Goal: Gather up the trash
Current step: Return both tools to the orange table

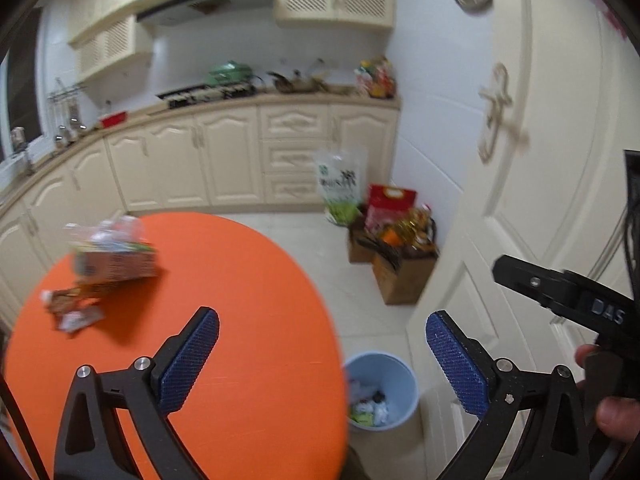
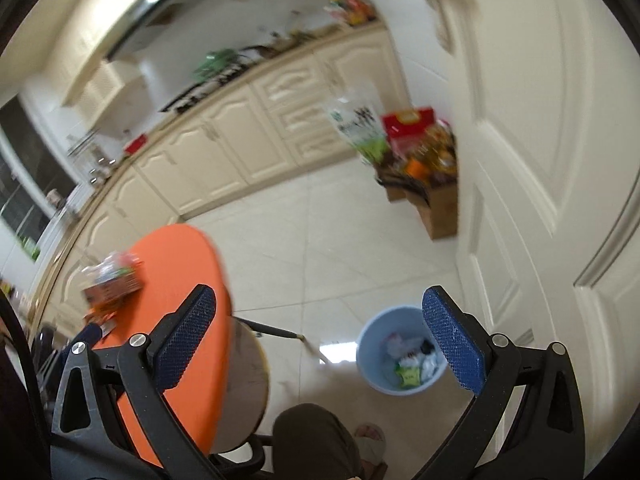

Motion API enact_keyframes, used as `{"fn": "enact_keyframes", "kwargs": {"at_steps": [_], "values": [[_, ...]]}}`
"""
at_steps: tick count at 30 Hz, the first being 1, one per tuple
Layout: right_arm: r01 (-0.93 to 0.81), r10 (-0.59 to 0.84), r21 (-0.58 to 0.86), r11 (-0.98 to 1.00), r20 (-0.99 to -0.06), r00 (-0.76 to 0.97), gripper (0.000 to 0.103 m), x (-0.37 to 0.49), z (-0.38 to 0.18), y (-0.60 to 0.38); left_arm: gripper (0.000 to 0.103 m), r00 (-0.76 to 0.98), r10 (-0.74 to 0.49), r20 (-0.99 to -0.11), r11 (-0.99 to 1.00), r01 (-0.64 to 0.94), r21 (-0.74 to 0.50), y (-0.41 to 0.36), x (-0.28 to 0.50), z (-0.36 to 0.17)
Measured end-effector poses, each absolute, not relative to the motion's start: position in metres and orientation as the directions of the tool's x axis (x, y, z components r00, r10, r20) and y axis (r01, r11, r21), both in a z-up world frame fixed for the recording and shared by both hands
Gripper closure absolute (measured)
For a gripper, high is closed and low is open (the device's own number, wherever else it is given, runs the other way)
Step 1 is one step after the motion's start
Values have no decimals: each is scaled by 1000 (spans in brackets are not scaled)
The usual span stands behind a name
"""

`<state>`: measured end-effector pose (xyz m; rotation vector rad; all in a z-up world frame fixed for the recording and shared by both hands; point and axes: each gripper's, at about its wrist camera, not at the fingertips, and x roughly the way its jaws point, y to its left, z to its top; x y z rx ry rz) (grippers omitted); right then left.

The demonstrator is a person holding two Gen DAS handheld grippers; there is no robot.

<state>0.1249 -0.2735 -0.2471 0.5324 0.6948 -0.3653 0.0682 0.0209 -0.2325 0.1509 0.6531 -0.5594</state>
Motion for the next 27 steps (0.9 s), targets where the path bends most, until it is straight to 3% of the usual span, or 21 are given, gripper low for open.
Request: {"fn": "enact_keyframes", "kwargs": {"at_steps": [13,27], "values": [[217,-66,199,956,-574,816,0,156,-172,-110,1,833,-327,-447,941,328,-78,174,-29,-190],[-4,54,95,995,-534,844,0,187,-160,14,1,913,-156,-377,986,125,-106,239,-99,-201]]}}
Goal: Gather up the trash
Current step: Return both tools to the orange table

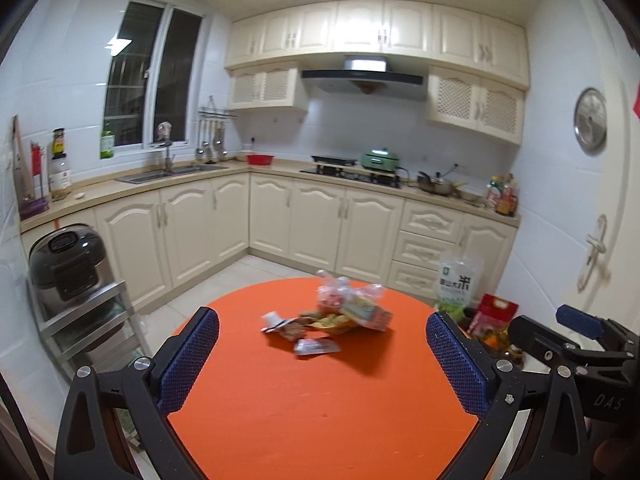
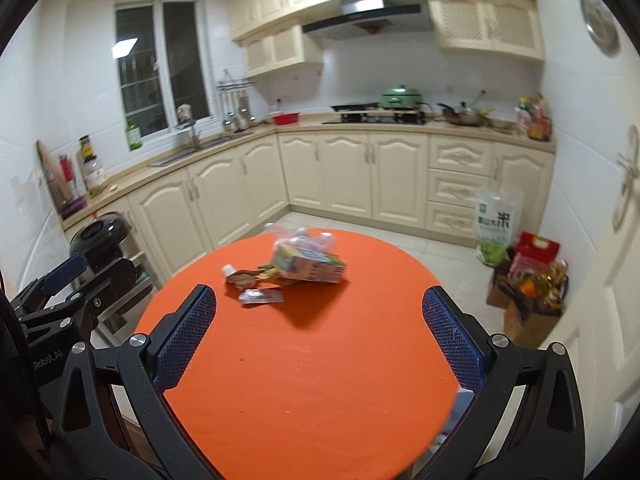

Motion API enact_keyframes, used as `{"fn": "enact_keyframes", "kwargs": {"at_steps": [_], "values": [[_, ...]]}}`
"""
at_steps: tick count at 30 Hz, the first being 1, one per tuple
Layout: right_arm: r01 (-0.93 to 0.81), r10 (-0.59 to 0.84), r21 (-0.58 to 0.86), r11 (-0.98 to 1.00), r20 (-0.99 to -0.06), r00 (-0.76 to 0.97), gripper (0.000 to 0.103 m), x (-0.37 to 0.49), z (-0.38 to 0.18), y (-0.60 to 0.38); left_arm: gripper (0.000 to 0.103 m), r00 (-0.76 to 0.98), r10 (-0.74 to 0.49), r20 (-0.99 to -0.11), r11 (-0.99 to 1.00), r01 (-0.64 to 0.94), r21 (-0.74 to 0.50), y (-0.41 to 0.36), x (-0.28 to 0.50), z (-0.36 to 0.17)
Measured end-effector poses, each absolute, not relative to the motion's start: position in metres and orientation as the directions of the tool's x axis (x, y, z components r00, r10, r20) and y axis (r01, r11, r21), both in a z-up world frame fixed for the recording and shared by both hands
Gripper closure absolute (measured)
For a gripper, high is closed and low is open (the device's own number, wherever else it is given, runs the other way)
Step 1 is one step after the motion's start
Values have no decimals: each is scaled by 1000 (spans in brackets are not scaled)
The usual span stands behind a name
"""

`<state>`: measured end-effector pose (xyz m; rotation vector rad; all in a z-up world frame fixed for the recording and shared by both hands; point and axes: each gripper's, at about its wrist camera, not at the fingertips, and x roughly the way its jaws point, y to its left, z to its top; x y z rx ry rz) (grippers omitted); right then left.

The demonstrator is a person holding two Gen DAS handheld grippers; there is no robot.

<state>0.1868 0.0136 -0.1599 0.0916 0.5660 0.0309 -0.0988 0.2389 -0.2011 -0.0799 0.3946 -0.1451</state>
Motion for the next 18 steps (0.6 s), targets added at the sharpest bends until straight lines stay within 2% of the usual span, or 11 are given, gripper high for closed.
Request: {"fn": "enact_keyframes", "kwargs": {"at_steps": [10,18], "values": [[-43,64,51,998,-557,828,0,216,-173,32,1,907,-132,-401,989,96,-109,253,-98,-215],[-41,48,26,999,-648,760,0,261,-219,23,1,860,-130,-493,990,83,-116,249,-13,-222]]}}
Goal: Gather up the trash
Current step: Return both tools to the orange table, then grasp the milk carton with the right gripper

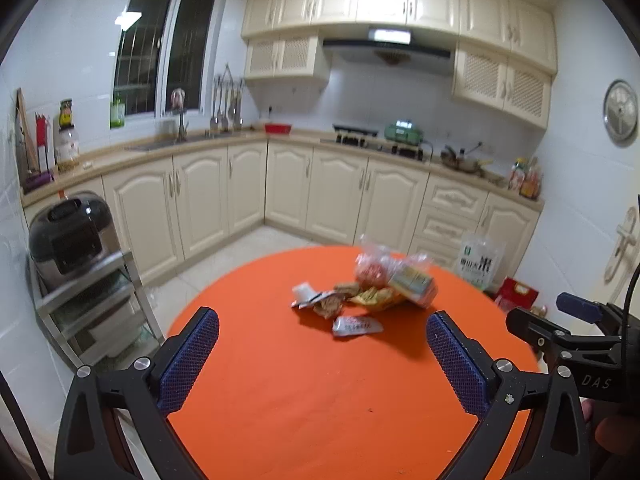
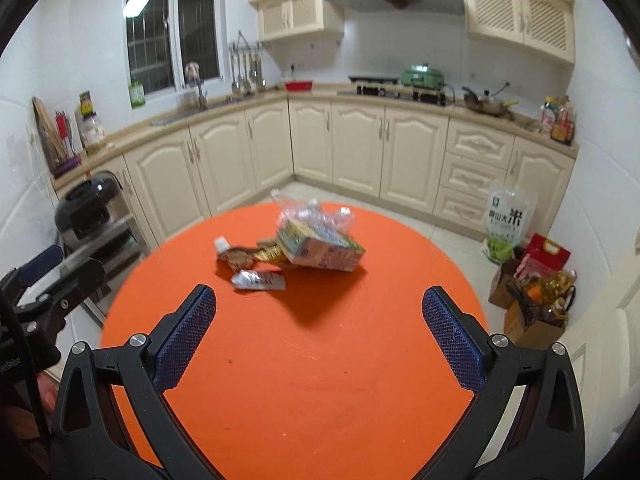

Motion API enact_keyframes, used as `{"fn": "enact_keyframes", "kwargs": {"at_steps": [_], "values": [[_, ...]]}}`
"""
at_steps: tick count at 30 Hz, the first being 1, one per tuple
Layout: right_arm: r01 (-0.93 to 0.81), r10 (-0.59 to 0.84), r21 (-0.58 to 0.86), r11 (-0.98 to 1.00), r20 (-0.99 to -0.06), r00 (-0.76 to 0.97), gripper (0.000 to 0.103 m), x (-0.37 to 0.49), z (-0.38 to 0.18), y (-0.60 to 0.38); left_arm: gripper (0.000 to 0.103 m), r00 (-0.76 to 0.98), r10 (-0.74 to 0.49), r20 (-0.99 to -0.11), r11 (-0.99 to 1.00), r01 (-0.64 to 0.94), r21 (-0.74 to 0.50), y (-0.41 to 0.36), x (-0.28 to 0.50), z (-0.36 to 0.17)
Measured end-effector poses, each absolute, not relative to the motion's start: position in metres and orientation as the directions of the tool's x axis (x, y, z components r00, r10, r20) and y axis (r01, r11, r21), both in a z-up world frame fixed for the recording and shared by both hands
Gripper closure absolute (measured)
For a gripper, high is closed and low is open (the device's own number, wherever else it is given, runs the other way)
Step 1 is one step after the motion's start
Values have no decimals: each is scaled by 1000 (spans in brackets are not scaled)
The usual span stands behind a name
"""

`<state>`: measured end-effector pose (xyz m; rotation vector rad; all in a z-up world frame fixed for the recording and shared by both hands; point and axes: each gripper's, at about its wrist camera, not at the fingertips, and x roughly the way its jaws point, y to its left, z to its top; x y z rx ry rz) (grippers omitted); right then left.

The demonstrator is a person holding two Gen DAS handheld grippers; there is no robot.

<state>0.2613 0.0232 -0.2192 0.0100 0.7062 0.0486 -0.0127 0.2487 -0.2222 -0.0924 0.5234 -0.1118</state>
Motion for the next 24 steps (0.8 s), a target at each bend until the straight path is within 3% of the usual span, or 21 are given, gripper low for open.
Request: {"fn": "enact_keyframes", "kwargs": {"at_steps": [7,17,24], "values": [[-51,38,3,999,-717,696,0,309,-266,20,1,800,-121,-587,991,67,-113,261,72,-241],[-56,110,96,994,-782,613,0,364,-312,20,1,724,-97,-683,995,53,-84,272,160,-268],[-48,0,-40,998,-767,641,0,391,-319,18,1,700,-111,-706,994,76,-81,268,220,-273]]}}
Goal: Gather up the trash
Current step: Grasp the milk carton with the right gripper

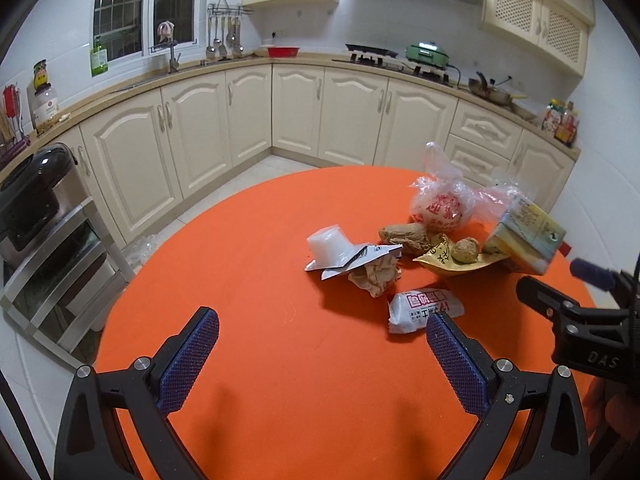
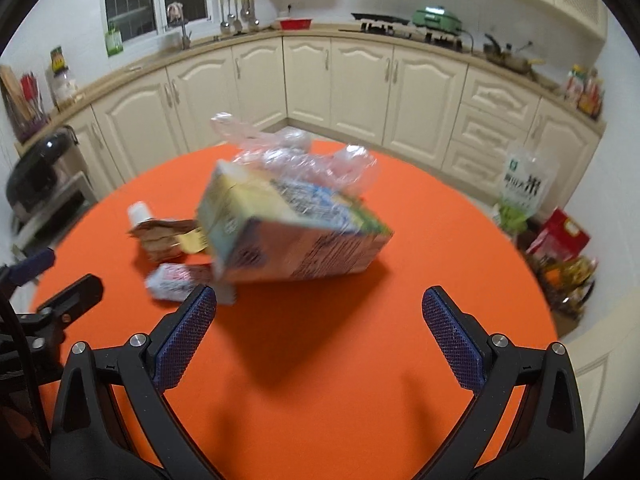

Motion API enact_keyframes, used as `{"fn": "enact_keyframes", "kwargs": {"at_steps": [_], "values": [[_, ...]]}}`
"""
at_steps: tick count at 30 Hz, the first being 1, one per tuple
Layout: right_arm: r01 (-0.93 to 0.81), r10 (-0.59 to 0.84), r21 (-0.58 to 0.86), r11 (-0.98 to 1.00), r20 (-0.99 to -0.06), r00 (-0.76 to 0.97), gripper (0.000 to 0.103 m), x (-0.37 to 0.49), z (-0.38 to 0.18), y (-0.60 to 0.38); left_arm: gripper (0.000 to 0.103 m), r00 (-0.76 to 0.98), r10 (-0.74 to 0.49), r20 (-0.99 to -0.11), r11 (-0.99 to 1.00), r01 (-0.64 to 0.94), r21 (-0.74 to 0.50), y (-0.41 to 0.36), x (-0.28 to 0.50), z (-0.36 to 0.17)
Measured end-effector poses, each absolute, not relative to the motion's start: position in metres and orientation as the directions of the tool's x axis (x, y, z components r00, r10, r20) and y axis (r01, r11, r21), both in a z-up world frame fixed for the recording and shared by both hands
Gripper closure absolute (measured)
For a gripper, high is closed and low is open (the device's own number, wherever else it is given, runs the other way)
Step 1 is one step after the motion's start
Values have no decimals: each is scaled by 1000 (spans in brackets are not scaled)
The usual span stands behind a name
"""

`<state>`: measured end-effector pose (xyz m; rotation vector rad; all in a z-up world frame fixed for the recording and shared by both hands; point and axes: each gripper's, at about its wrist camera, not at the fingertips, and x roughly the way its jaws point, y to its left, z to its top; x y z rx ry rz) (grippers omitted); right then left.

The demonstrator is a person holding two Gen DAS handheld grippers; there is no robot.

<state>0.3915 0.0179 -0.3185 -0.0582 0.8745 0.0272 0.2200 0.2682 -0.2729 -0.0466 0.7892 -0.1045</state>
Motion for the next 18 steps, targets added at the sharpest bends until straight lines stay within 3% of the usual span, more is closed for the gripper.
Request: {"fn": "enact_keyframes", "kwargs": {"at_steps": [5,13,15,18], "values": [[-123,-24,-145,982,-735,678,4,404,-320,30,1,688,-128,-715,992,92,-90,260,242,-279],[-238,25,-206,949,-705,709,52,408,-327,54,1,673,-128,-729,992,104,-78,253,260,-288],[-252,55,-179,951,-704,708,60,408,-325,50,1,672,-127,-729,991,107,-74,251,264,-288],[-263,87,-153,953,-692,717,64,400,-322,45,1,670,-138,-729,990,115,-81,249,267,-289]]}}
